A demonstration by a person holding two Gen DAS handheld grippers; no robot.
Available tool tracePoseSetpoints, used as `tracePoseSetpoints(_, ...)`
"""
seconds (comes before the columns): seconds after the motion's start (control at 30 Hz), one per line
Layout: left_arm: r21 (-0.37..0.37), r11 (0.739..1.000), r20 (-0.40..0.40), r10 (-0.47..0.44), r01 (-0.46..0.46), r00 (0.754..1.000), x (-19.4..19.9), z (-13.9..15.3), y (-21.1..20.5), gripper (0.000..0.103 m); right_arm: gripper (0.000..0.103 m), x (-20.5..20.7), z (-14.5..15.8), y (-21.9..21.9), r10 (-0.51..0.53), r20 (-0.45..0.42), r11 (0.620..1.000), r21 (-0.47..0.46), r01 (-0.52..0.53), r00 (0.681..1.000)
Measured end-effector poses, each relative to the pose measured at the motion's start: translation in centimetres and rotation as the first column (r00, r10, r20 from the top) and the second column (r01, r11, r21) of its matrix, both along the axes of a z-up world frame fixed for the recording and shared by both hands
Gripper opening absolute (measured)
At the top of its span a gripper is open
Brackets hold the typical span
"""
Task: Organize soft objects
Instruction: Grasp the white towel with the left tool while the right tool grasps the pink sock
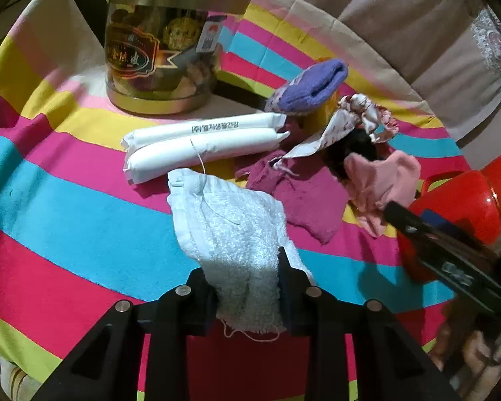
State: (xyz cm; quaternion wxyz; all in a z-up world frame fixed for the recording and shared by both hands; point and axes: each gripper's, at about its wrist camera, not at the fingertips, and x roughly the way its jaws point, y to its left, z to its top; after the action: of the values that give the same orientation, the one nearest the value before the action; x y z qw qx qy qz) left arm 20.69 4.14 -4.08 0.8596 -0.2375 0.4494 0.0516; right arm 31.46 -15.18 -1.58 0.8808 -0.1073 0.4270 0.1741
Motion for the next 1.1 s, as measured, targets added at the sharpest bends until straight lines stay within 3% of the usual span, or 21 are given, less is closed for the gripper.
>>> tracePoseSetpoints(0.4, -0.019, 1.0, 0.034, -0.001, 0.002, 0.999, -0.2, 0.2, 0.2, 0.03, 0.085, 3.1, -1.9, 1.5, -0.025, 0.023, 1.0, -0.016, 0.025, 0.999)
tracePoseSetpoints(0.57, -0.025, 1.0, 0.044, 0.0, 0.001, 0.999, -0.4, 0.4, 0.3, 0.03, 0.044, 2.5, -2.4, 2.0, 0.017, 0.013, 1.0, -0.025, -0.017, 1.0)
tracePoseSetpoints(0.63, -0.026, 1.0, 0.051, -0.001, 0.002, 0.999, -0.4, 0.5, 0.2, 0.03, 0.038, 1.9, -2.2, 2.0, 0.03, 0.014, 0.999, -0.018, -0.03, 0.999)
tracePoseSetpoints(1.1, -0.037, 0.999, 0.123, 0.007, -0.003, 0.992, -0.9, 2.2, 0.2, 0.03, 0.036, -4.8, 1.1, -1.1, 0.05, -0.003, 0.994, 0.093, -0.049, 0.999)
